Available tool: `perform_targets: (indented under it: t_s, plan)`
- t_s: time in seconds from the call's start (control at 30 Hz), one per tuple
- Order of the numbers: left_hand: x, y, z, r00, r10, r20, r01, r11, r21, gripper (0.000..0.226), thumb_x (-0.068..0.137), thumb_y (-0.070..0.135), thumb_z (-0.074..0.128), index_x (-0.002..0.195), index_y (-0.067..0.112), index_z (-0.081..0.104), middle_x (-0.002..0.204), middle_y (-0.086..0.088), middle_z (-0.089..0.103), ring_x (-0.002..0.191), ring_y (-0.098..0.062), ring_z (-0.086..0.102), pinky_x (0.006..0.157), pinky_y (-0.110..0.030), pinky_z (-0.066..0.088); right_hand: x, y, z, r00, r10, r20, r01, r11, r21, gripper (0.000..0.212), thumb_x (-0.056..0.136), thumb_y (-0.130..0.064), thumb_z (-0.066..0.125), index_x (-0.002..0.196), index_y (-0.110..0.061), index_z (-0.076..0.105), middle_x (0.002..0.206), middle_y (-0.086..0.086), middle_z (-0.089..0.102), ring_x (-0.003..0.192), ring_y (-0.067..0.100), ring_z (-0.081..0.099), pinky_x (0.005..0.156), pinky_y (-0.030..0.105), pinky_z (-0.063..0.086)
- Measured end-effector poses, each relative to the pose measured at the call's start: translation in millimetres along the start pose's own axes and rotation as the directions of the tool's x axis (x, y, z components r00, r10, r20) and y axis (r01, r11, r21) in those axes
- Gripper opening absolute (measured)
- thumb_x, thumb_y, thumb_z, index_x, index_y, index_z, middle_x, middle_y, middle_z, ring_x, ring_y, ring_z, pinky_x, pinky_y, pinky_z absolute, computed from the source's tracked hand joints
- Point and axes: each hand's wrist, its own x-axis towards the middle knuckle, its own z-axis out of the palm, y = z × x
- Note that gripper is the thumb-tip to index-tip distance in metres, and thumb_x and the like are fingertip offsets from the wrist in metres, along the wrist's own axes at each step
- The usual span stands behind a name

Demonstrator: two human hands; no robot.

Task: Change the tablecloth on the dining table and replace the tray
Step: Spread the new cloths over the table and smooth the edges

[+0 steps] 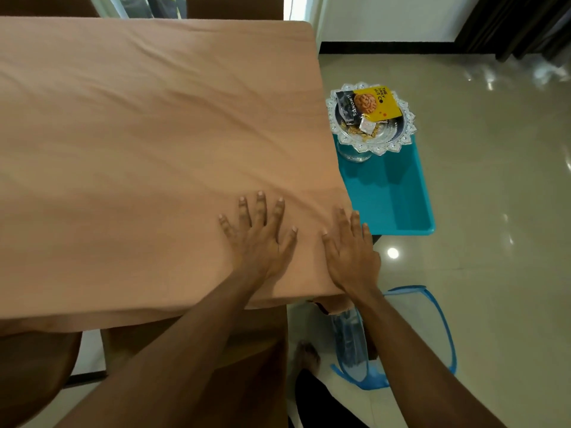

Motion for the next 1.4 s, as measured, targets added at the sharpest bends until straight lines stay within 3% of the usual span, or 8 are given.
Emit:
perform_targets:
  t_s: [0.2, 0.33, 0.47, 0.8, 0.97, 1.13, 1.27, 1.4]
  plan:
    - [-13, -33, -9, 0.994, 0.101, 0.028, -0.098, 0.991, -0.087, 0.068, 0.097, 0.069, 0.016, 0.155, 0.044, -0.007, 0.165, 0.004, -0.018, 0.151, -0.024, -0.020, 0.116, -0.063, -0.012, 3, -38, 4, 0.981, -0.087, -0.172, 0.075, 0.994, -0.077, 0.067, 0.101, -0.063, 0.023, 0.159, -0.029, 0.016, 0.169, 0.008, 0.015, 0.153, 0.034, 0.019, 0.117, 0.065, 0.021]
    - [-32, -104, -23, 0.999, -0.051, -0.017, 0.049, 0.997, -0.058, 0.065, 0.099, 0.065, 0.019, 0.156, 0.043, 0.000, 0.166, 0.005, -0.009, 0.153, -0.022, -0.012, 0.118, -0.060, -0.010, 9, -121, 29, 0.938, -0.336, -0.086, 0.320, 0.934, -0.159, 0.062, 0.103, -0.060, 0.025, 0.156, -0.028, 0.027, 0.167, 0.006, 0.023, 0.151, 0.030, 0.026, 0.116, 0.059, 0.025]
    - [-49, -204, -40, 0.974, -0.223, -0.045, 0.222, 0.975, -0.019, 0.065, 0.098, 0.067, 0.016, 0.157, 0.042, 0.005, 0.167, 0.004, -0.005, 0.153, -0.023, -0.006, 0.119, -0.061, -0.004, -5, -191, 71, 0.883, -0.464, 0.066, 0.468, 0.862, -0.194, 0.061, 0.102, -0.058, 0.025, 0.156, -0.029, 0.028, 0.167, 0.008, 0.021, 0.153, 0.032, 0.021, 0.118, 0.067, 0.012]
    - [-105, -482, -83, 0.912, -0.389, -0.131, 0.383, 0.921, -0.071, 0.064, 0.098, 0.062, 0.030, 0.155, 0.033, 0.025, 0.166, -0.006, 0.012, 0.151, -0.033, 0.011, 0.117, -0.062, 0.008, -96, -399, 182, 0.818, -0.551, 0.168, 0.575, 0.799, -0.175, 0.057, 0.102, -0.055, 0.029, 0.153, -0.029, 0.031, 0.168, 0.007, 0.018, 0.154, 0.030, 0.016, 0.118, 0.066, 0.009]
    - [-153, -607, -103, 0.943, -0.320, -0.089, 0.316, 0.947, -0.065, 0.066, 0.099, 0.060, 0.032, 0.157, 0.030, 0.022, 0.166, -0.010, 0.011, 0.151, -0.034, 0.010, 0.120, -0.055, 0.008, -152, -517, 233, 0.803, -0.555, 0.218, 0.591, 0.790, -0.164, 0.057, 0.102, -0.056, 0.033, 0.152, -0.029, 0.031, 0.168, 0.007, 0.017, 0.154, 0.032, 0.016, 0.117, 0.068, 0.011]
    - [-182, -674, -120, 0.982, -0.186, -0.017, 0.183, 0.974, -0.133, 0.063, 0.100, 0.056, 0.037, 0.157, 0.032, 0.024, 0.167, -0.008, 0.009, 0.153, -0.028, 0.008, 0.121, -0.048, 0.008, -166, -595, 260, 0.824, -0.534, 0.190, 0.563, 0.809, -0.166, 0.055, 0.102, -0.053, 0.036, 0.151, -0.029, 0.030, 0.168, 0.007, 0.016, 0.154, 0.033, 0.013, 0.118, 0.066, 0.011]
    - [-206, -725, -129, 0.981, -0.193, -0.026, 0.184, 0.962, -0.199, 0.063, 0.100, 0.054, 0.040, 0.156, 0.032, 0.025, 0.167, -0.006, 0.008, 0.153, -0.025, 0.006, 0.121, -0.047, 0.004, -160, -664, 292, 0.861, -0.474, 0.187, 0.506, 0.839, -0.203, 0.059, 0.102, -0.055, 0.031, 0.155, -0.028, 0.027, 0.169, 0.007, 0.013, 0.155, 0.033, 0.010, 0.118, 0.070, 0.007]
    - [-217, -771, -139, 0.963, -0.263, -0.060, 0.240, 0.936, -0.256, 0.062, 0.100, 0.053, 0.041, 0.156, 0.030, 0.028, 0.166, -0.004, 0.012, 0.153, -0.026, 0.007, 0.122, -0.049, 0.004, -185, -733, 332, 0.758, -0.602, 0.250, 0.649, 0.734, -0.200, 0.061, 0.102, -0.058, 0.030, 0.157, -0.030, 0.026, 0.169, 0.004, 0.013, 0.155, 0.031, 0.010, 0.117, 0.069, 0.005]
